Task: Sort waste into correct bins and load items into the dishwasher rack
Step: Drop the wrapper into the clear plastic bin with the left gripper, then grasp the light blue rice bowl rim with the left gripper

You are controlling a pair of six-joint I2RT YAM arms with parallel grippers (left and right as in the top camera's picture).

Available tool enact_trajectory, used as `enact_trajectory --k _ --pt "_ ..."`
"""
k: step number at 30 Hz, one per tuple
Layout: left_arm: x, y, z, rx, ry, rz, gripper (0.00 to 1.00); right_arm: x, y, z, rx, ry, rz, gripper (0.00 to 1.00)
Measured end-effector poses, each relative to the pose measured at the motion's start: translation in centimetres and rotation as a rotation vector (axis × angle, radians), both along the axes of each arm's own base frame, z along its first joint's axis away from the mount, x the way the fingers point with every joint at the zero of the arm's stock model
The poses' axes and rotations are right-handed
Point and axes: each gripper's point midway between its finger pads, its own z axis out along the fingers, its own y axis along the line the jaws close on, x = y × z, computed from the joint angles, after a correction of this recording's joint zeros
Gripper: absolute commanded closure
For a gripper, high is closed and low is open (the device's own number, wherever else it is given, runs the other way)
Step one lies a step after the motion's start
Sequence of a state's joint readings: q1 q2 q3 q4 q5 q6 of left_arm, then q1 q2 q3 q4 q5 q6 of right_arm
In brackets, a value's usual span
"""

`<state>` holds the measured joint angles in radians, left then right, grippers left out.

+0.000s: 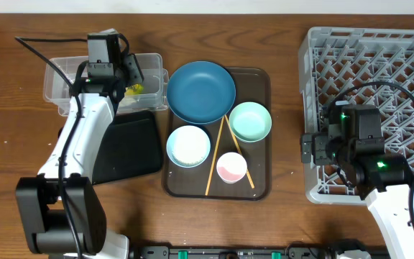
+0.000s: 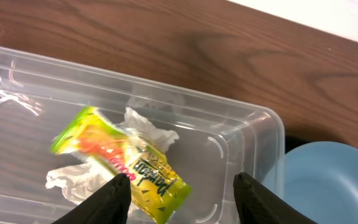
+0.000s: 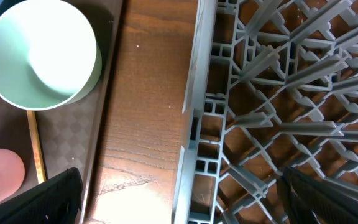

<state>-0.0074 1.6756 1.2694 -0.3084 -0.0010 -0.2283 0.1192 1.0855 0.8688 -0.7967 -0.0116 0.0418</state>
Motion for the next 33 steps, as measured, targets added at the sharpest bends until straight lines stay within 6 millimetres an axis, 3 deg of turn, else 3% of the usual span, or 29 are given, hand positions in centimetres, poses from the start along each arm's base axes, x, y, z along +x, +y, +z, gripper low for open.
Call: enact_trajectory --k 4,10,14,19,27,33 --pt "-1.1 -0.5 0.3 -0.013 0.027 -0.017 0.43 0.0 0.0 0.0 0.000 0.000 0.000 0.01" --pt "-6.1 -3.8 -1.0 -0.062 0.214 -0.113 0.28 0.0 0.0 0.0 0.000 0.002 0.000 0.01" --pt "-10.1 -6.1 -2.8 -0.072 0.381 -0.167 0.28 0.0 0.0 0.0 0.000 0.002 -0.001 0.01" --pt "-13.4 -9.0 -3.7 -0.092 0.506 -0.233 0.28 0.0 0.0 0.0 0.001 0.002 -0.002 0.01" --pt "-16.6 -14.5 -3.9 -0.104 0.577 -0.403 0.28 -0.1 0.0 0.0 0.001 0.003 -0.002 0.01" --pt "-17.2 -16.8 -3.7 -0.095 0.562 -0.473 0.29 -0.1 0.0 0.0 0.001 0.004 -0.002 0.01"
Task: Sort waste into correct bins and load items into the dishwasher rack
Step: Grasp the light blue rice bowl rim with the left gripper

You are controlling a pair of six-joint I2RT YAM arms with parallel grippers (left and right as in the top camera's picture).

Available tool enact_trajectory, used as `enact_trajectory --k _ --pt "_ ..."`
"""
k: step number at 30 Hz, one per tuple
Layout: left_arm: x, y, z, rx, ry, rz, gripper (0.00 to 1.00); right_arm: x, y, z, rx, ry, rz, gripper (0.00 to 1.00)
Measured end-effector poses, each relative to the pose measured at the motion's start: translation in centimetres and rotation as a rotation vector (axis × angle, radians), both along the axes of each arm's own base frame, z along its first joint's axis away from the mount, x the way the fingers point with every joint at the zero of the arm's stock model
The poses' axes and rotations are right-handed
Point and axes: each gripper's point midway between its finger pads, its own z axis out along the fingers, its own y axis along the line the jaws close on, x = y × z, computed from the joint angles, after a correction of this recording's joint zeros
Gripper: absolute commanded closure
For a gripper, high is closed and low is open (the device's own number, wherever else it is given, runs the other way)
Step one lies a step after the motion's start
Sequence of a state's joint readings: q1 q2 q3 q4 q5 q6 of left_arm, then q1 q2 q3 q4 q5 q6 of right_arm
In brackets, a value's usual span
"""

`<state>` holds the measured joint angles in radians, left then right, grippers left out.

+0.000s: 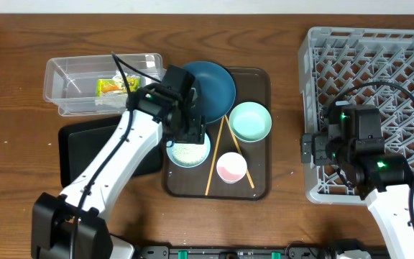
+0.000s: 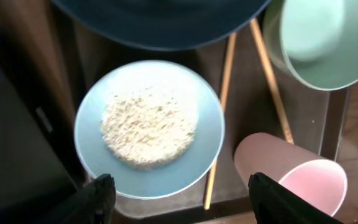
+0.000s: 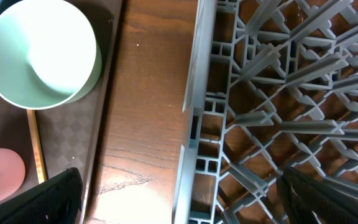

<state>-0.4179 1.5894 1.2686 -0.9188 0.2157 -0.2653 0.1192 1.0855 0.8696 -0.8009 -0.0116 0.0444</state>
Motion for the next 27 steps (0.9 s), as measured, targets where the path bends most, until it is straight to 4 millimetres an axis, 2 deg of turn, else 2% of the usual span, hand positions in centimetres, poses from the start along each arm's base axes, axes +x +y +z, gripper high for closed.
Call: enact_trajectory --k 9,12,16,20,23,27 --pt "1.4 -2.9 -0.1 -0.050 -0.068 -0.006 0.34 0.0 0.0 0.0 0.000 0.002 0.000 0.01" --pt "1.4 -3.8 -1.3 -0.046 -0.046 -0.008 0.37 0.0 0.0 0.0 0.000 0.002 0.000 0.01" --pt "0.7 -4.7 -3.9 -0.016 0.021 -0.028 0.40 -0.1 0.0 0.0 0.000 0.003 0.000 0.01" --pt "0.2 -4.7 -6.1 0.014 0.082 -0.014 0.41 -0.1 0.0 -0.1 0.000 0.004 0.000 0.01" --pt "0.0 -4.6 -7.5 0.031 0.121 0.009 0.50 -0.1 0.0 -0.1 -0.001 0.005 0.000 0.01" --pt "-0.2 -4.5 -8.5 0.047 0.149 0.014 0.54 -0.1 0.0 -0.1 -0.001 0.005 0.000 0.01"
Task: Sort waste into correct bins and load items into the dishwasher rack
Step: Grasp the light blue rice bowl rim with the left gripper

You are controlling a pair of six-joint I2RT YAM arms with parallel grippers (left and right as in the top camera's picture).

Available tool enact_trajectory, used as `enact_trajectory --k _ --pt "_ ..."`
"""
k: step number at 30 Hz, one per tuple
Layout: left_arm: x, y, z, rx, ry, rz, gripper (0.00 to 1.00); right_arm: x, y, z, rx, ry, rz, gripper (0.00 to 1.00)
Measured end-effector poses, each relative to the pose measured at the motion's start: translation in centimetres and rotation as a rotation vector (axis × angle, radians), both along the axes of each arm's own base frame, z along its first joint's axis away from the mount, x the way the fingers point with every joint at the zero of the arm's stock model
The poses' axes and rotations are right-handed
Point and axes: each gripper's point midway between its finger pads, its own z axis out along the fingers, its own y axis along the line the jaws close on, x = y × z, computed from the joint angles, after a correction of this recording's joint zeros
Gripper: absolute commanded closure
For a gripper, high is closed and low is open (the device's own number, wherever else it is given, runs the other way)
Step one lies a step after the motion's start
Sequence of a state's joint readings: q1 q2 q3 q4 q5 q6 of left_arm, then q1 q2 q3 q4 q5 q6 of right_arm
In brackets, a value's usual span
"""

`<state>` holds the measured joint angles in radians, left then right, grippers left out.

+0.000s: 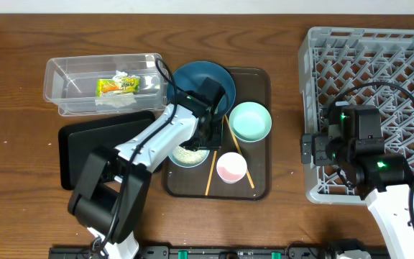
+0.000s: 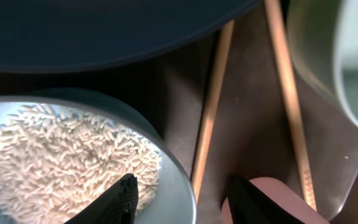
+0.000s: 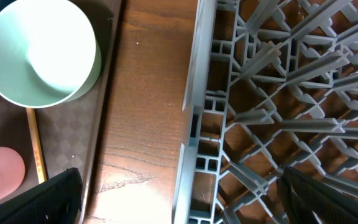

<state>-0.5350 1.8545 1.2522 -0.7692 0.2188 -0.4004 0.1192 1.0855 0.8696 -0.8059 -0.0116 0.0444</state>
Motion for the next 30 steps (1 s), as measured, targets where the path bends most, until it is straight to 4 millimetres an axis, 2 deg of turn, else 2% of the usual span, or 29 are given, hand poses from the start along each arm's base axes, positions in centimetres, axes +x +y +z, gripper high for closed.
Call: enact_trajectory --k 2,4,7,9,13,24,30 --pt "0.0 0.0 -0.3 0.004 0.007 0.005 0.60 0.0 0.0 0.0 0.000 0.000 0.000 0.01" --pt "0.0 0.0 -0.5 0.006 0.013 0.012 0.71 0.0 0.0 0.0 0.000 0.001 0.000 0.01" --pt "-0.1 0.1 -1.0 0.013 0.026 0.015 0.79 0.0 0.0 0.0 0.000 0.002 0.000 0.01" --pt "-0.2 0.1 -1.3 0.017 0.033 0.016 0.81 0.0 0.0 0.0 0.000 0.002 0.000 0.01" --pt "-0.3 0.0 -1.5 0.018 0.040 0.017 0.94 -0.1 0.0 -0.1 -0.001 0.006 0.000 0.01" --pt "-1.2 0.9 -0.8 0.057 0.058 0.013 0.94 -0.2 0.0 -0.1 -0.001 0.009 0.000 0.01" --pt "-1.7 1.1 1.4 0.041 0.039 0.013 0.94 -0.2 0.0 -0.1 -0.001 0.009 0.000 0.01"
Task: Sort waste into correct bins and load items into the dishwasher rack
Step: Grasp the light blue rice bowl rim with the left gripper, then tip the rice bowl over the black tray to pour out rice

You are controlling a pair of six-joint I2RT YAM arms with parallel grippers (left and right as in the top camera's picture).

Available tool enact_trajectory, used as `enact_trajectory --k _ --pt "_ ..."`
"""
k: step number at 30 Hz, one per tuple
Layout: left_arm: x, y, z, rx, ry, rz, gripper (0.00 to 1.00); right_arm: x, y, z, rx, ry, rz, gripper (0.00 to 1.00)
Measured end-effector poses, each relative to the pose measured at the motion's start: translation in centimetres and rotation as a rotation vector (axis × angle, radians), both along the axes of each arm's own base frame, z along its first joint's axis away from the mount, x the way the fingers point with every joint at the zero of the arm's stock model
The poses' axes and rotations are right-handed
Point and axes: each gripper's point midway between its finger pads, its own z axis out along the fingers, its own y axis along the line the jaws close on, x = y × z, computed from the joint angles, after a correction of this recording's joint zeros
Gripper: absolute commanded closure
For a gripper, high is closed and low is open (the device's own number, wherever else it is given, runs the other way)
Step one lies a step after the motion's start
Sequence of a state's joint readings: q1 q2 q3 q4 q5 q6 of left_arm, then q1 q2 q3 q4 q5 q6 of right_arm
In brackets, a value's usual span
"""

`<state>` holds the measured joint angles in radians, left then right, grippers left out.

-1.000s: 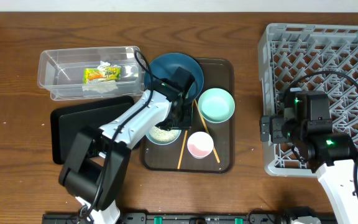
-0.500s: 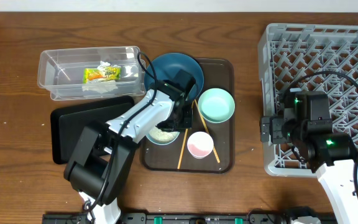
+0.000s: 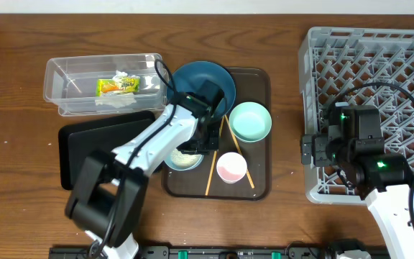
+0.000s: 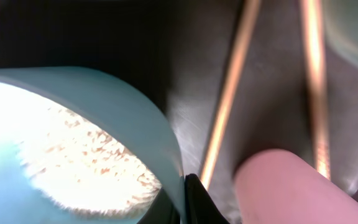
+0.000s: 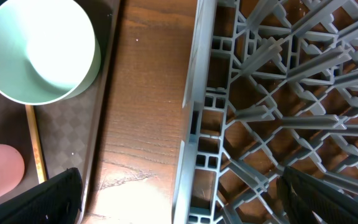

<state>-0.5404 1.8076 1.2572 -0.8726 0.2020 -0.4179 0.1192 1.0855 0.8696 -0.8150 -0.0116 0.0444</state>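
A light blue bowl holding rice sits at the front left of the brown tray. My left gripper is shut on its right rim, one finger inside and one outside. Beside it lie a pink cup on its side and two chopsticks. A dark blue plate and a green bowl also rest on the tray. My right gripper hangs open over the table strip between the tray and the grey dish rack, holding nothing.
A clear bin at the far left holds a yellow wrapper and crumpled tissue. A black bin lies in front of it, next to the tray. The rack fills the right side.
My left gripper's fingers stood apart on either side of the rice bowl's right rim; now they are shut on that rim. The right arm has not moved.
My left gripper was open over the clear bin, with the wrapper and tissue lying inside. Then it was open above the rice bowl on the tray, then low at the bowl's right rim. Now it grips that rim. The right arm stayed by the rack throughout.
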Motion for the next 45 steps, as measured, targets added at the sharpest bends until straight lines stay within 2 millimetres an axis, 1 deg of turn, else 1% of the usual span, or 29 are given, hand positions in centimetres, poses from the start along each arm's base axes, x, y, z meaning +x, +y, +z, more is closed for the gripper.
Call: enact_trajectory --k 3,4,7,9,11,14,19,24,28,34,37,40,45 --pt "0.1 -0.1 2.0 -0.034 -0.045 -0.007 0.94 0.0 0.0 0.0 0.000 0.000 0.000 0.01" --pt "0.1 -0.1 3.0 -0.050 -0.069 -0.014 0.94 0.0 0.0 0.0 0.000 0.000 0.000 0.01" --pt "0.5 0.4 5.4 -0.084 -0.131 -0.013 0.94 0.0 0.0 0.0 0.000 0.000 0.000 0.01" --pt "0.8 1.5 6.9 -0.102 -0.164 0.011 0.94 0.0 0.0 0.0 0.000 0.000 0.000 0.01" --pt "1.4 3.2 8.0 -0.112 -0.188 0.058 0.94 0.0 0.0 0.0 0.000 0.000 0.000 0.01" --pt "2.6 5.7 8.9 -0.140 -0.208 0.122 0.94 0.0 0.0 0.0 0.000 0.000 0.000 0.01" --pt "4.2 9.5 9.4 -0.242 -0.203 0.201 0.94 0.0 0.0 0.0 0.000 0.000 0.000 0.01" --pt "5.1 12.7 10.4 -0.394 -0.220 0.258 0.94 0.0 0.0 0.0 0.000 0.002 0.000 0.01" --pt "5.1 14.8 10.7 -0.540 -0.236 0.310 0.94 -0.1 0.0 0.0 0.000 0.004 0.000 0.01" --pt "4.2 17.8 9.8 -0.765 -0.265 0.430 0.94 -0.1 0.0 0.0 0.000 0.004 0.000 0.01" --pt "3.7 18.9 9.5 -0.876 -0.270 0.489 0.94 -0.1 0.0 0.0 0.000 0.004 0.000 0.01" --pt "3.7 20.0 9.7 -0.995 -0.284 0.548 0.94 -0.1 0.0 0.0 0.000 0.004 0.000 0.01" --pt "4.2 21.8 10.5 -1.182 -0.314 0.632 0.94 -0.2 0.0 -0.1 -0.001 0.009 0.000 0.01"
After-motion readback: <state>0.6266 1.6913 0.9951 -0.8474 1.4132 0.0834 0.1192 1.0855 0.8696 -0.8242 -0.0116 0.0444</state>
